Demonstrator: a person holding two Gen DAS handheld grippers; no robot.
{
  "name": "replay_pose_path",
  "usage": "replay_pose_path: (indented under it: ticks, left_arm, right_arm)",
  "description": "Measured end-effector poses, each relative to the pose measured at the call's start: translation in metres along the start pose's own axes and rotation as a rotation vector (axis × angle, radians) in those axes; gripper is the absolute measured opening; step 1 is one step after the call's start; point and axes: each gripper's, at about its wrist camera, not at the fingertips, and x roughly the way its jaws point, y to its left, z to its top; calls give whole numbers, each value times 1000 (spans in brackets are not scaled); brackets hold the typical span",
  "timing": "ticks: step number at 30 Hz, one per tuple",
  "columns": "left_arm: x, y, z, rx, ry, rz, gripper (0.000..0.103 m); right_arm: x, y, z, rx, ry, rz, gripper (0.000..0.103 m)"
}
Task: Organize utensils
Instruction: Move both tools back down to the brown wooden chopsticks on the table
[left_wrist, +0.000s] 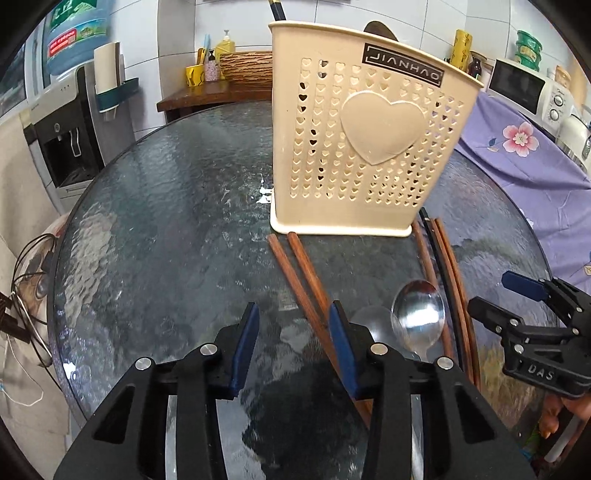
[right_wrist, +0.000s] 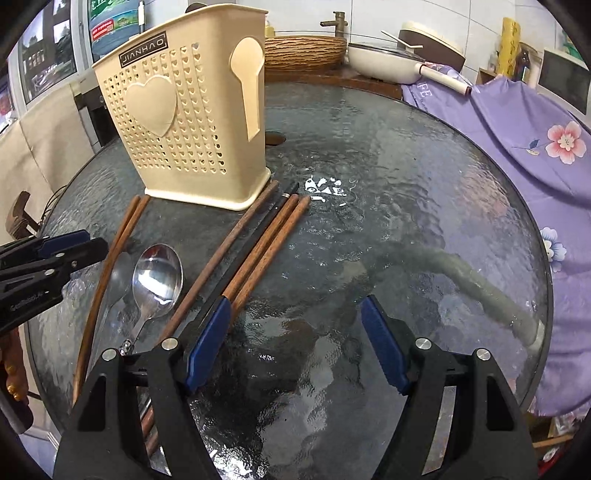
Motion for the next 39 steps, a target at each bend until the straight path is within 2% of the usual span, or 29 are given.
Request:
replay_pose_path:
  ticks: [7, 9, 10, 18, 21, 25, 27, 29, 34, 39]
  left_arm:
    - [10, 8, 7, -24, 18, 6, 37]
    - [12, 8, 8, -23, 26, 4, 36]
    - [14, 8, 10, -24, 31, 3, 36]
    - [24, 11, 20, -20, 40, 16, 32]
    - [31, 8, 27, 6, 48, 50, 26]
    - [37, 2, 35, 34, 62, 59, 22]
    - [39, -1, 37, 54, 66, 68, 14]
    - [41, -6, 38, 76, 67, 74, 13]
    - [44, -3, 42, 106, 75, 80, 13]
    - [47, 15, 48, 64, 85, 65, 12]
  right_arm:
    - [7, -3, 8, 28, 30, 13, 72]
    - [10, -4, 11, 15, 40, -8, 70]
    - [12, -5, 12, 12, 45, -14, 66]
    - [22, -12, 25, 9, 62, -17, 59]
    - [26, -14, 33, 6, 66, -16, 51]
    - [33, -16, 44, 8, 75, -9, 42]
    - [37, -17, 49, 14, 81, 1, 37]
    - [41, -20, 57, 22, 86, 16, 25]
    - [50, -23, 69, 32, 99, 48, 17]
    - [58, -24, 81, 64, 117, 77, 17]
